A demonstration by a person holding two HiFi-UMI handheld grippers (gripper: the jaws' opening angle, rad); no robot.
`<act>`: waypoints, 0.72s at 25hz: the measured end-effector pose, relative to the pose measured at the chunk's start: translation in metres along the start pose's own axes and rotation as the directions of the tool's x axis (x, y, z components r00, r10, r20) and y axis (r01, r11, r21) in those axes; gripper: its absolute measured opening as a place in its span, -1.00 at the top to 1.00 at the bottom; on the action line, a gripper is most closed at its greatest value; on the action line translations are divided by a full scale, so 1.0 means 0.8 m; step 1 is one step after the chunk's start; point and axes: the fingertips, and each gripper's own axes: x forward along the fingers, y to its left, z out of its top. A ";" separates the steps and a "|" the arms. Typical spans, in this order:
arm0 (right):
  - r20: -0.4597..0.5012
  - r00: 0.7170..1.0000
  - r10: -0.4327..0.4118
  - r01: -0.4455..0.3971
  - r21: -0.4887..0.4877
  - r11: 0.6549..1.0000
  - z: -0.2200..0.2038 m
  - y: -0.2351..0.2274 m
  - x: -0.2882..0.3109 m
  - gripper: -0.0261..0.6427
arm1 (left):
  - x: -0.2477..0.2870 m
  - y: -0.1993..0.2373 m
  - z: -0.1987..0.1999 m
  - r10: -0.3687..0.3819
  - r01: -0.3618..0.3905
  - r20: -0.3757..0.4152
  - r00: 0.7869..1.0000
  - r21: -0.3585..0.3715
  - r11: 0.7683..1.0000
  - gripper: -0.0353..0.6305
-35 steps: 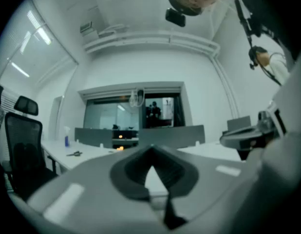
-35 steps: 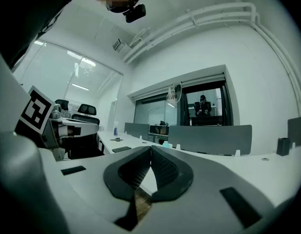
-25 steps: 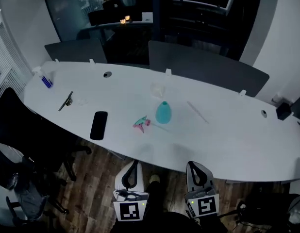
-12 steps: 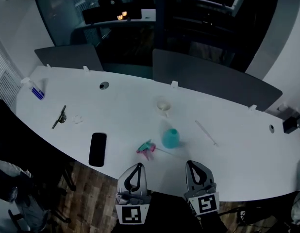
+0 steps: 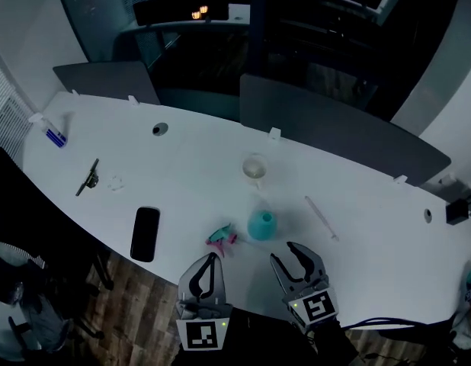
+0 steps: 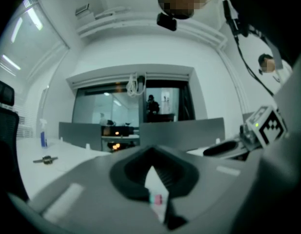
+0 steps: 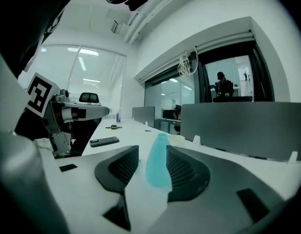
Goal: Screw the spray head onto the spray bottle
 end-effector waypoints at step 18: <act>-0.192 0.957 0.217 -0.227 -0.033 0.973 -0.093 -0.021 0.130 -0.22 | 0.009 0.037 -0.011 0.170 -0.171 -0.048 0.984 -0.019 0.985 0.88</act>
